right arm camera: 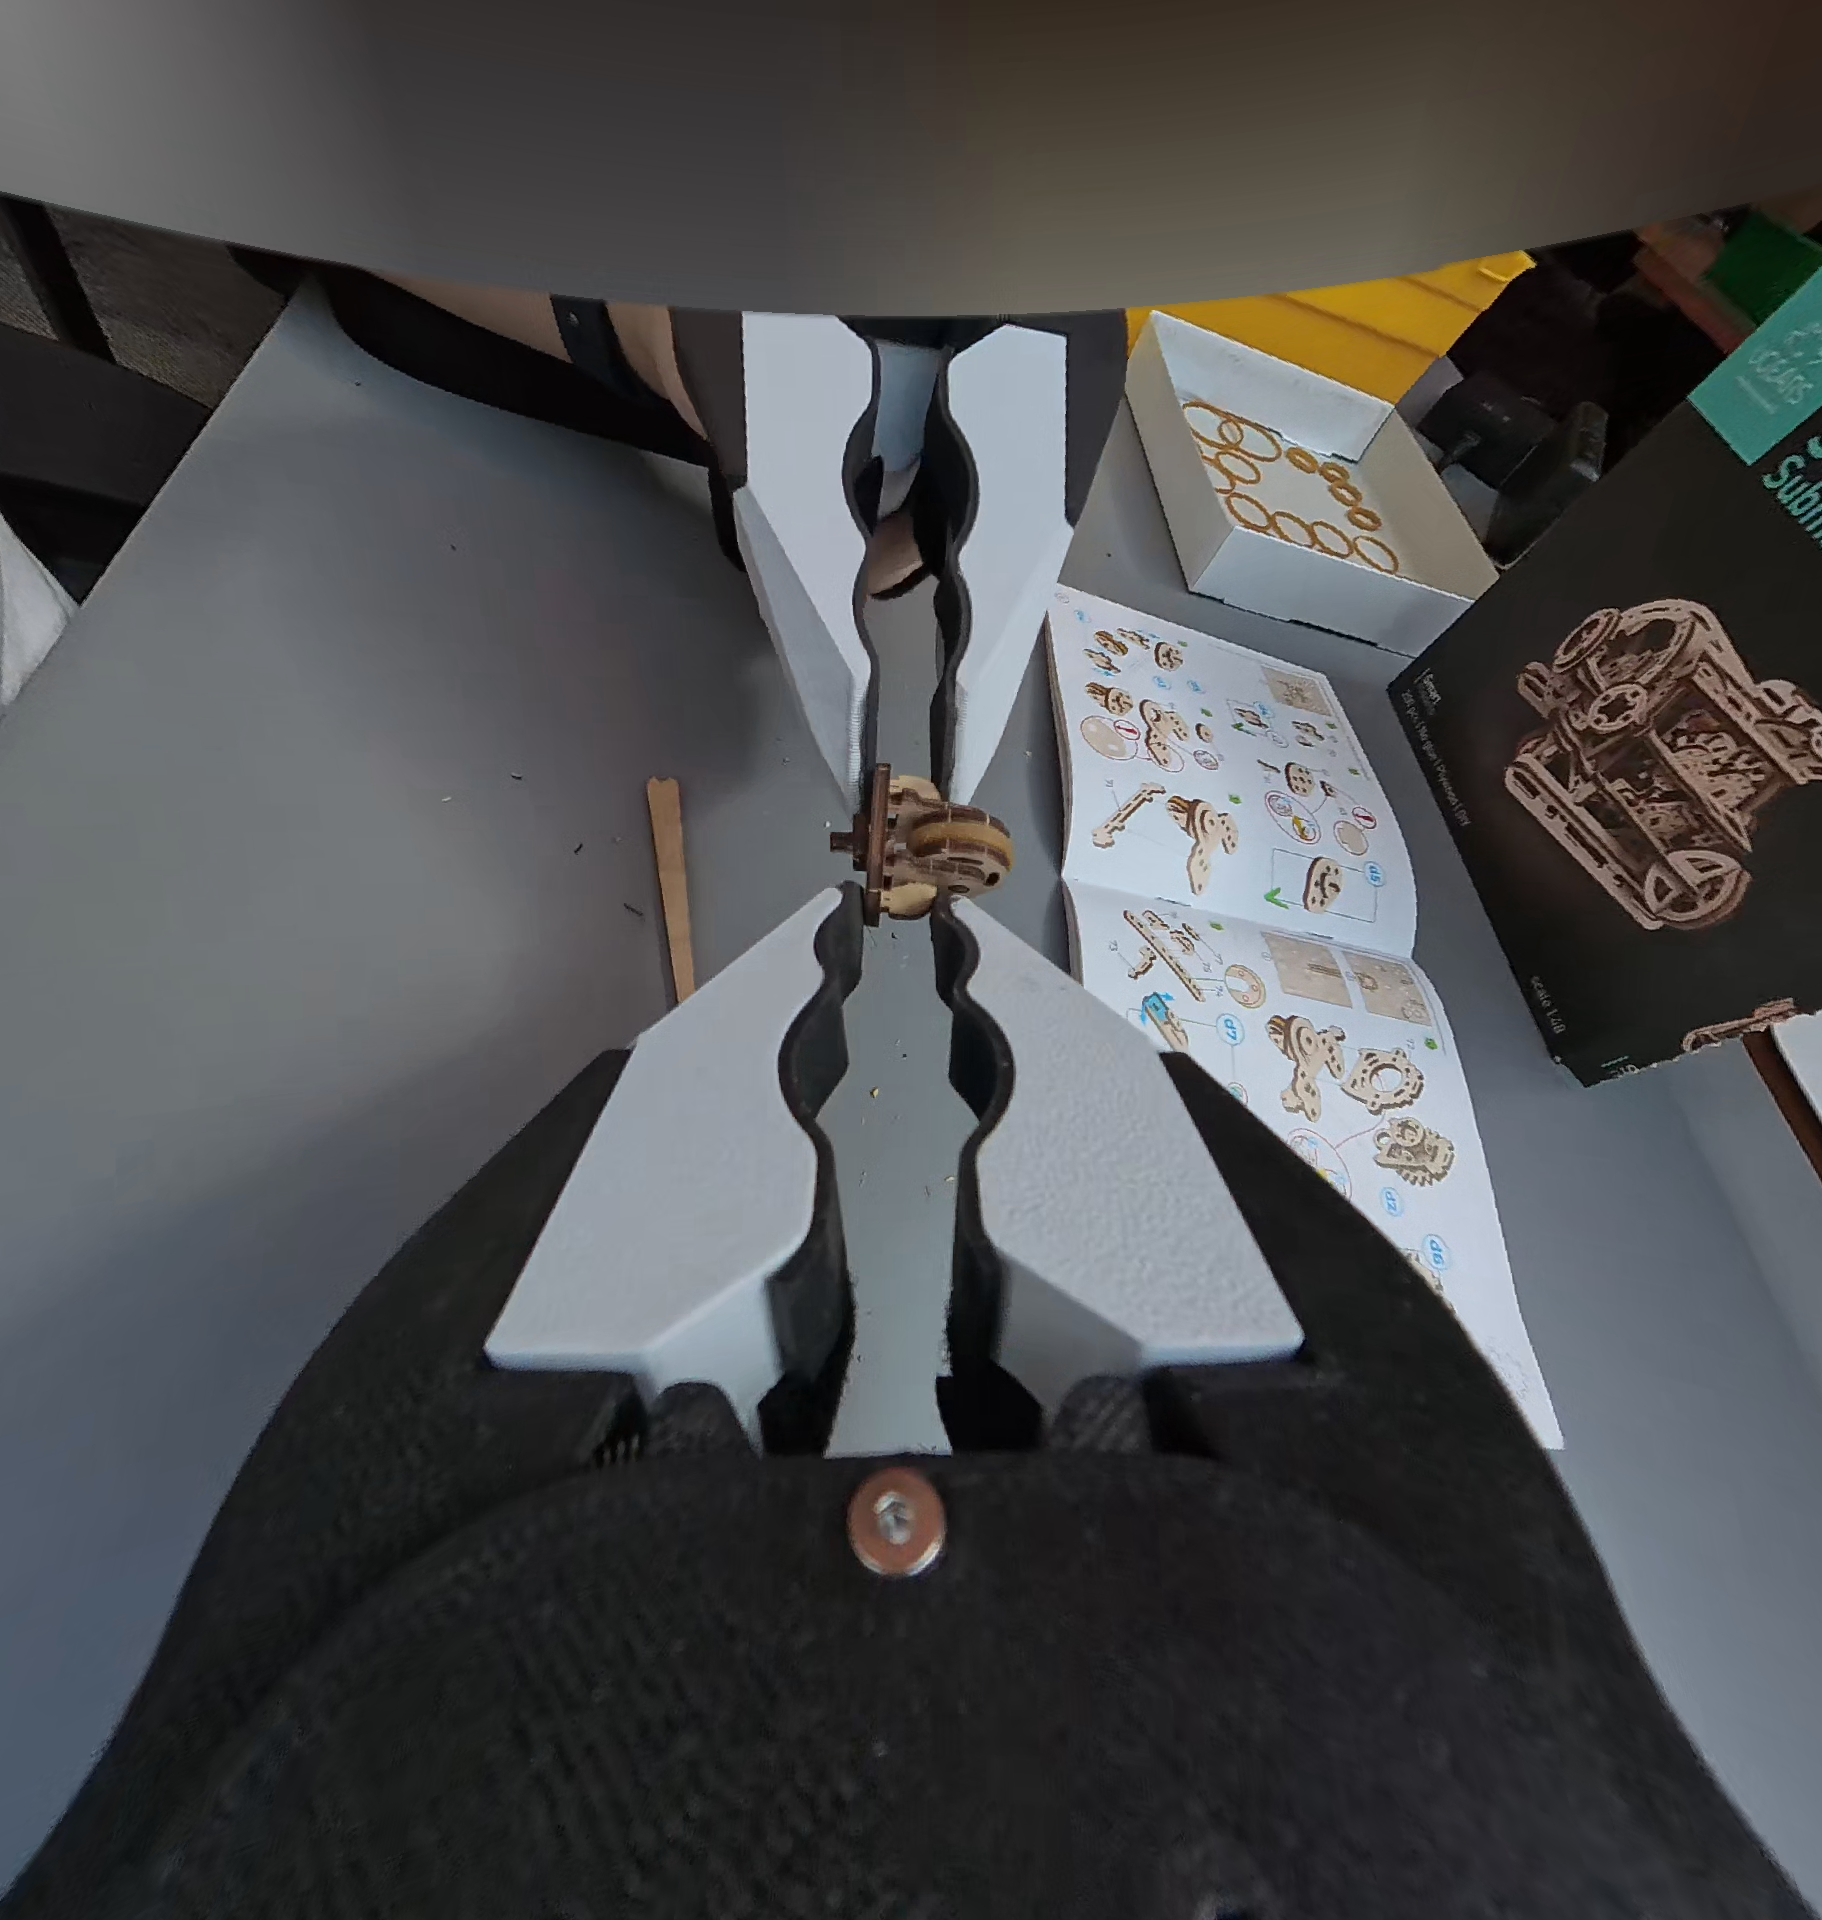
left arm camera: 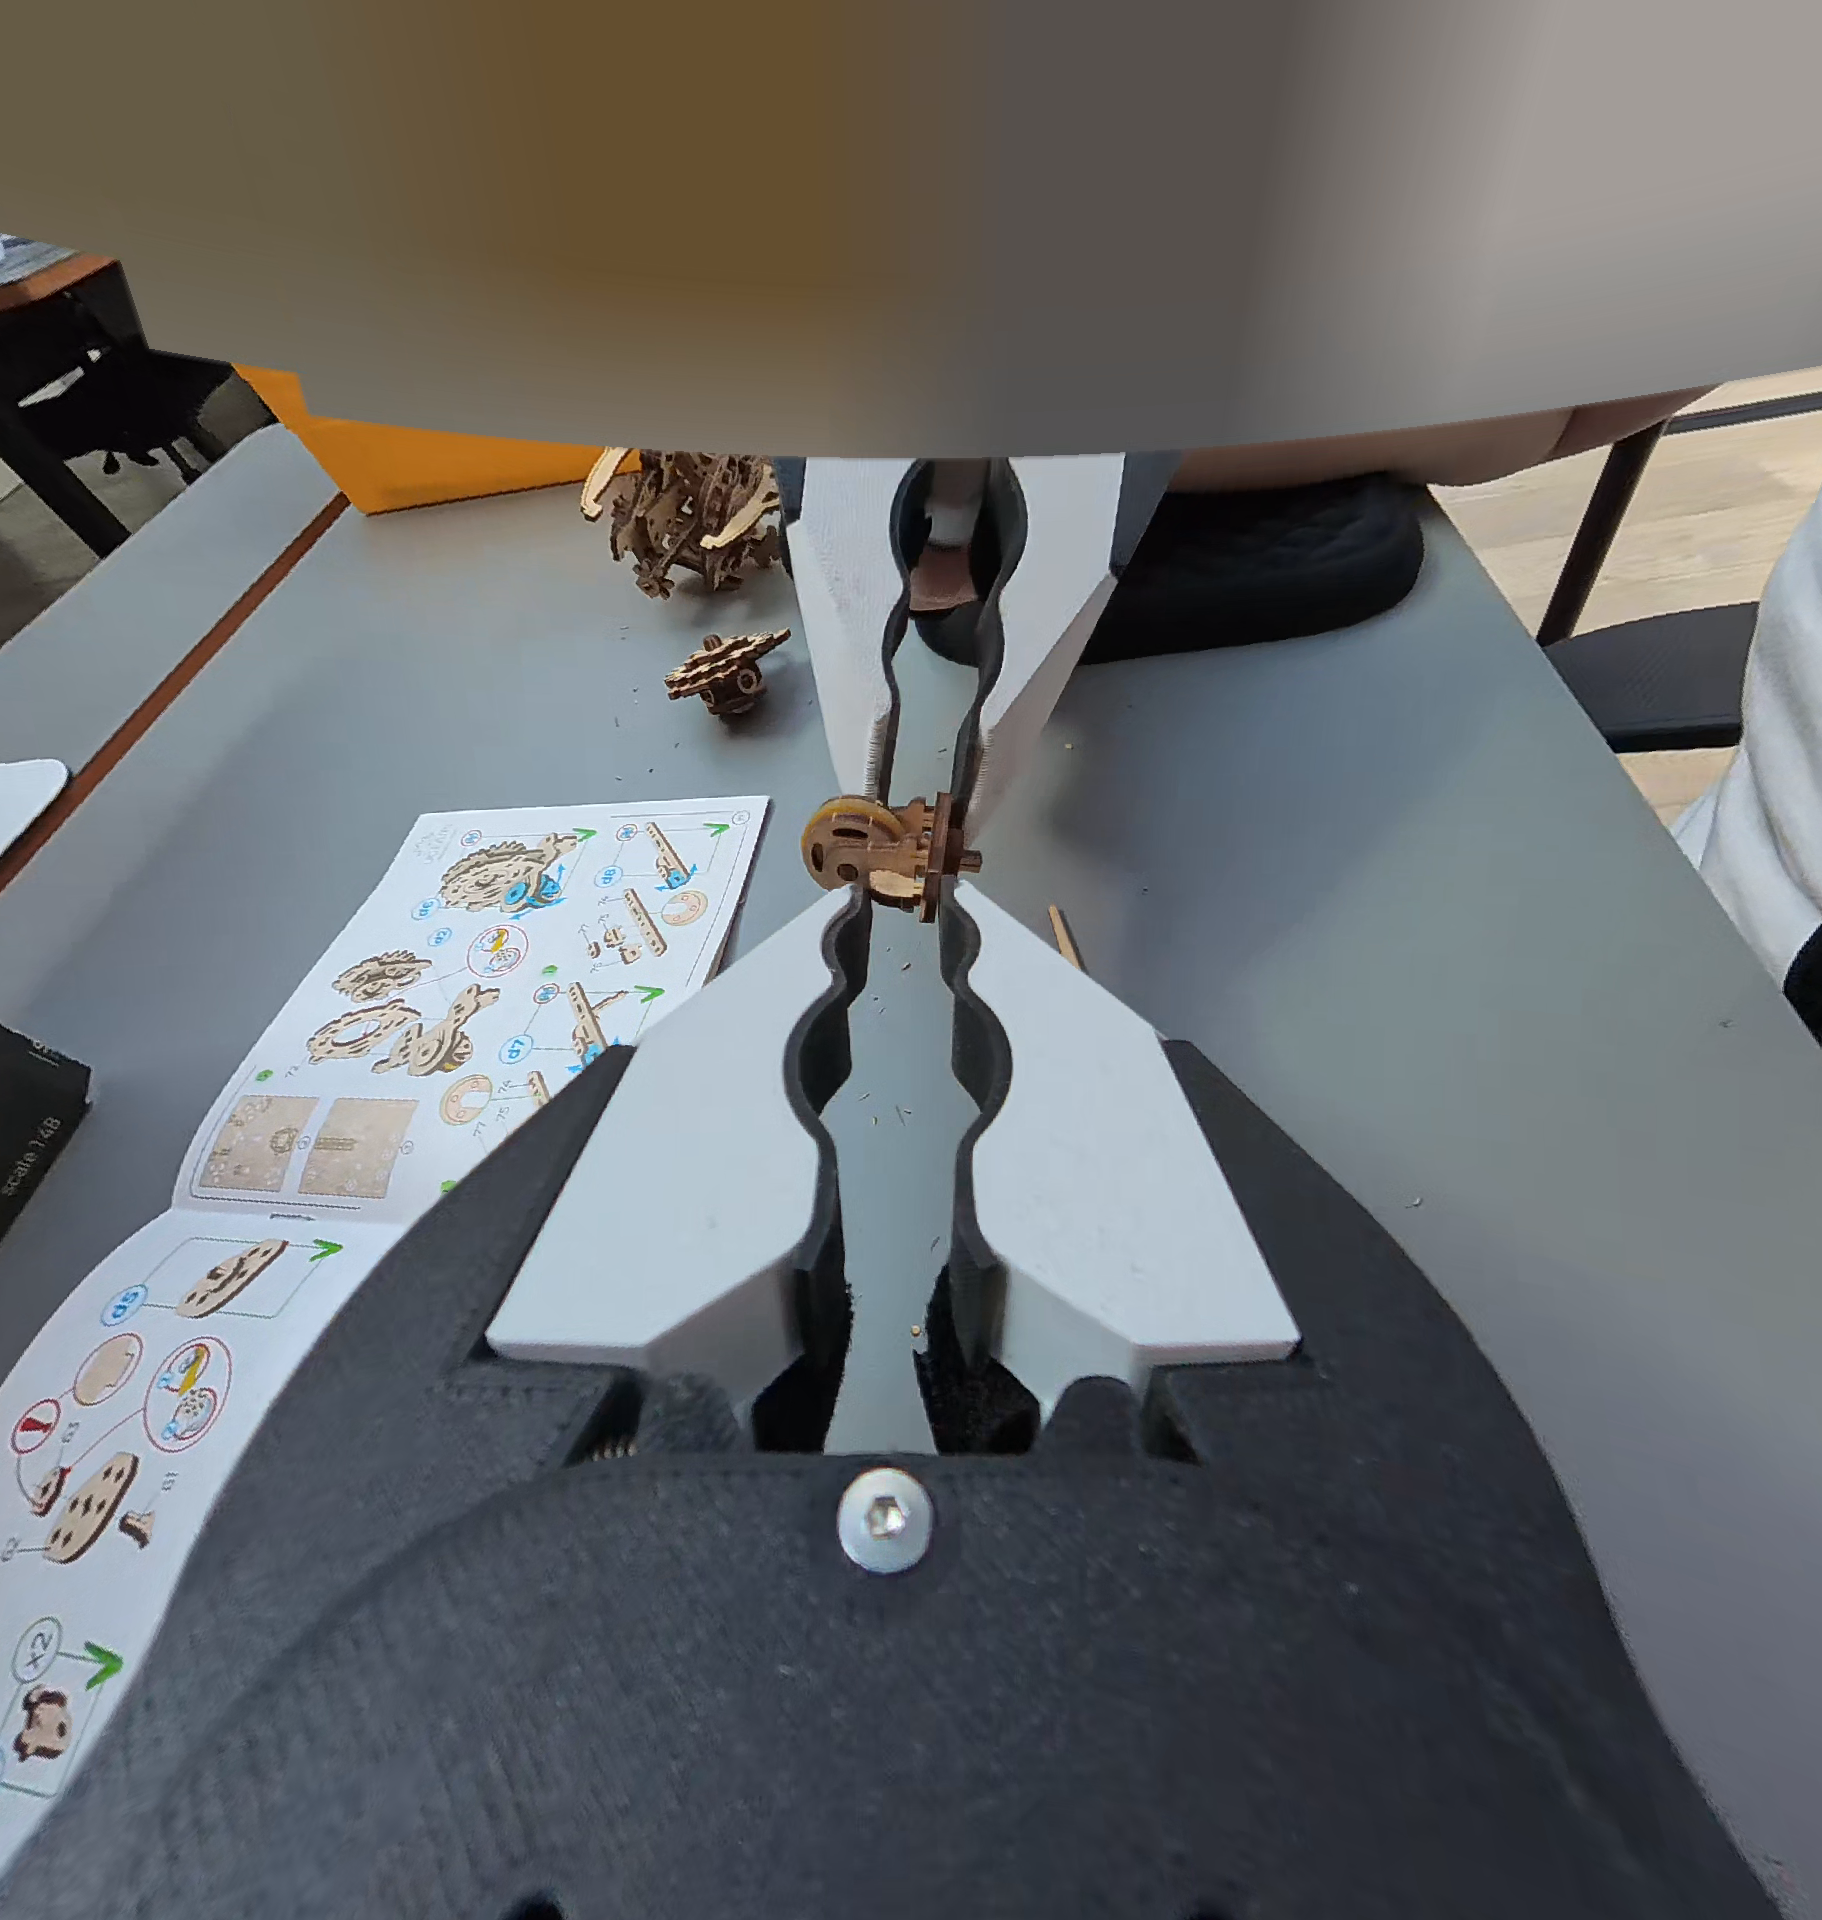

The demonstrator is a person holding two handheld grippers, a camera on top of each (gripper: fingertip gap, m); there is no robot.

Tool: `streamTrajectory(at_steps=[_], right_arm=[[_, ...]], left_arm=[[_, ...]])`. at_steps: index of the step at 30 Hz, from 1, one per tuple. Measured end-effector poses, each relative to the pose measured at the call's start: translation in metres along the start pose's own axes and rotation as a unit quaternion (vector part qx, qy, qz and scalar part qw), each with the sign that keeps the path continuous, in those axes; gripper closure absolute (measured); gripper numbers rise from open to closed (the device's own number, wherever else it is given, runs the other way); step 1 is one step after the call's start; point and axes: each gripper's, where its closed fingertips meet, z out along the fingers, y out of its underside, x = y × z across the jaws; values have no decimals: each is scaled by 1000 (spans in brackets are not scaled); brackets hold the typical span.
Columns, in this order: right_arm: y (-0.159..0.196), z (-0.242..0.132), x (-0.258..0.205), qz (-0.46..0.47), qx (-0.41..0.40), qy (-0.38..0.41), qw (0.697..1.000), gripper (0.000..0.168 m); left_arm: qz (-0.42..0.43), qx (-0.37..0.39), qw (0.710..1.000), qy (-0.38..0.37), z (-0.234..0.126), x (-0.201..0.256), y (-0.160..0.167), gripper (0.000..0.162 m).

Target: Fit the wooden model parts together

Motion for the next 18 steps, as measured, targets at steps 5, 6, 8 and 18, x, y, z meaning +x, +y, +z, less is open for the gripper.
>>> streamTrajectory(at_steps=[5,6,8,18], right_arm=[[3,2,-6,-62,-27,14,998,157],[1,2,-8,-63,-24,11,998,157],[2,2,-12,-58,-26,0,998,157],[13,8,-31,-68,-36,-53,996,158]], left_arm=[[28,-12,1000,4,1,5,4,152],[31,-9,999,9,0,7,3,152],[41,-10,999,15,-1,11,4,152],[48,-28,997,61,4,26,20,152]])
